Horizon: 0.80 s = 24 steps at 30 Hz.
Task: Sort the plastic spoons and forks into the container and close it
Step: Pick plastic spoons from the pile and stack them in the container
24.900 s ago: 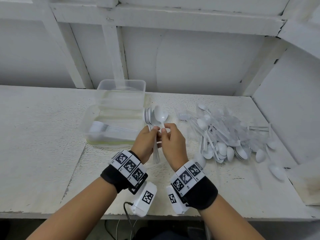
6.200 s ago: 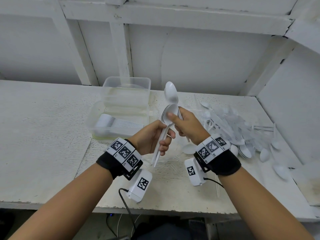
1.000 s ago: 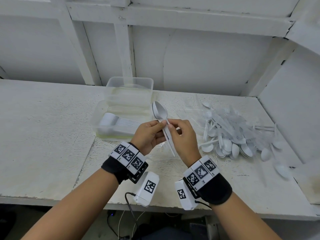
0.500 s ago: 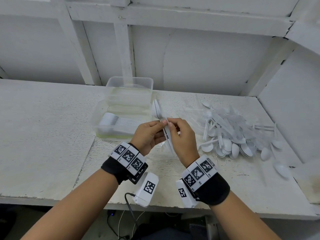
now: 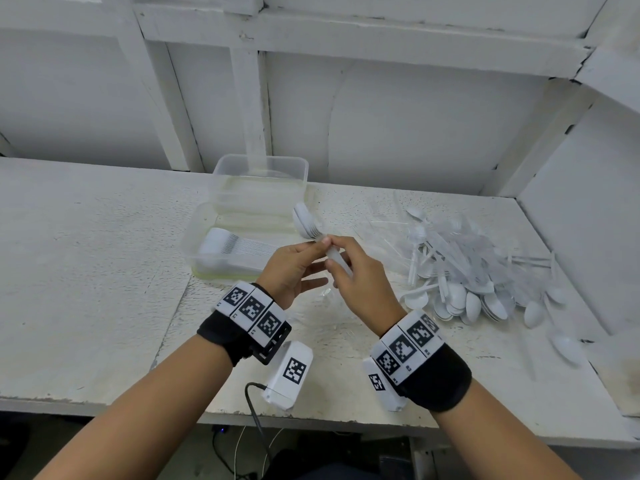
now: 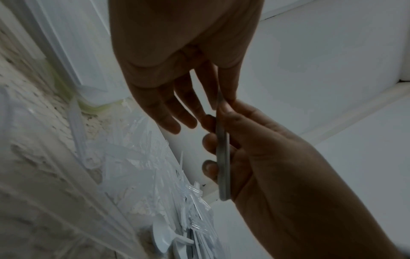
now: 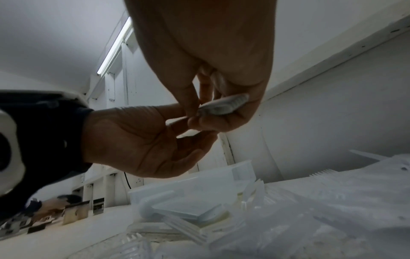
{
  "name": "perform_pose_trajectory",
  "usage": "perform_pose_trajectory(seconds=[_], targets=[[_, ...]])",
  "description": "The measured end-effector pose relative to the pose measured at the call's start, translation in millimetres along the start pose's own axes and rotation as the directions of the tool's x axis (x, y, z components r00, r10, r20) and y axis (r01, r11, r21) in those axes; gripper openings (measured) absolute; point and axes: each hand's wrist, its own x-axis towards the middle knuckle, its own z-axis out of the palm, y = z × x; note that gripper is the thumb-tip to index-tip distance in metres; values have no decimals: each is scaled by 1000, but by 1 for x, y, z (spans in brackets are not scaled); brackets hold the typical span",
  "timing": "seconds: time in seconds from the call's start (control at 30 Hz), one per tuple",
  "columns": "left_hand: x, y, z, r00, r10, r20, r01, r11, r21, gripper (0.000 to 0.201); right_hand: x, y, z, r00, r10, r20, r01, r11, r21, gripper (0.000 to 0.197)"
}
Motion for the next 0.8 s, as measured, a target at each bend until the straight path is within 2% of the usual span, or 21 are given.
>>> perform_pose_trajectory(seconds=[0.13,0.23,0.37,0.43,0.53,0.6,0.63,0.67,0.73,0.8], targets=[[2,10,-11,998,18,-54,-12,994,106,22,14,-5,-1,996,-62,67,75,974,-212,34],[0,26,-24,998,46,-41,-33,962,270,23,31,-10,2,994,-74,86,93,965,-246,35],[0,57,-56,999,27,-20,-10,810,586,21,60,-16,10,990,-71,122,101,959,-265,37],[3,74,-80,995,81,-65,-18,750,661,20,75,-19,15,985,-62,161,106,953,-284,37],[12,94,-120,945,264,-193,-36,670,742,19,101,-20,26,978,-34,206,98,944,-313,37],[20,100,-146,891,353,-286,11,613,790,23,117,-21,38,971,-7,237,91,934,-346,37],[25,101,-157,875,358,-327,54,598,799,25,125,-21,45,965,4,261,95,927,-364,37],[29,100,-168,872,327,-366,109,599,794,28,131,-21,52,958,12,288,104,916,-387,37],[36,96,-183,886,182,-427,222,641,734,36,143,-19,67,941,31,338,129,889,-439,36],[41,90,-192,904,23,-426,286,710,644,39,151,-17,80,926,40,376,162,857,-489,36]])
